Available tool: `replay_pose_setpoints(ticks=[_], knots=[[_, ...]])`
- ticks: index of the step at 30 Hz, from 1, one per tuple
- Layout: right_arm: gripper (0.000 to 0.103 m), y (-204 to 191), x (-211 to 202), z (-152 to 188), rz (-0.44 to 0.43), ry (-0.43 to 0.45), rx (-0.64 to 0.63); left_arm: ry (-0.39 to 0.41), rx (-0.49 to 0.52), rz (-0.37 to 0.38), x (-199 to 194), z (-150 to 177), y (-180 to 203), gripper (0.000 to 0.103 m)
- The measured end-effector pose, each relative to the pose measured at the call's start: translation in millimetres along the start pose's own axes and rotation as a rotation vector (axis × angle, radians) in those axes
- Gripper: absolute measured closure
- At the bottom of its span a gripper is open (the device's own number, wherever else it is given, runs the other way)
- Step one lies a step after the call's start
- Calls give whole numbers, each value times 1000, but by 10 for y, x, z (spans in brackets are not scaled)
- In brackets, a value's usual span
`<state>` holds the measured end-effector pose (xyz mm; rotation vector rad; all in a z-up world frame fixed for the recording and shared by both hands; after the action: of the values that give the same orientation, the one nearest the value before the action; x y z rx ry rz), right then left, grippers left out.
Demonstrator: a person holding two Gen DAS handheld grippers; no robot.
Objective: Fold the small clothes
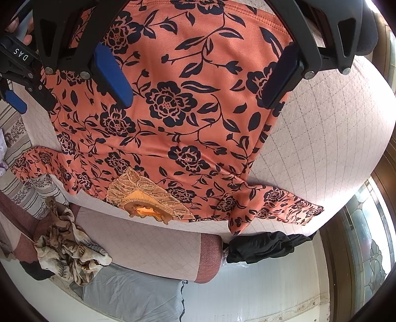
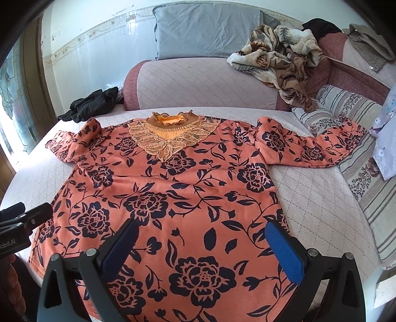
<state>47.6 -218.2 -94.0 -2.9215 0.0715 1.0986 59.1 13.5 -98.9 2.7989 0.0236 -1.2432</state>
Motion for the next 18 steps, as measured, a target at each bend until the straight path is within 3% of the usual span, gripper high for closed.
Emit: replay_pose_setpoints(ticks=[18], knots=[[0, 53, 15, -4, 20, -4, 5, -7, 0, -1, 15, 24, -1, 0]])
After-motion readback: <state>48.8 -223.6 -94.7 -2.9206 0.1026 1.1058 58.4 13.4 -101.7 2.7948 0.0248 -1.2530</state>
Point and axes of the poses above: each gripper's, at about its wrist camera, not at the fingertips, and x roughly the way its jaws point, y to its right, z to its underside, the point moved 9 cm from there along x, roughly the way its jaws point, and after that the axes turned 3 degrees about y, right-handed, at the moved point
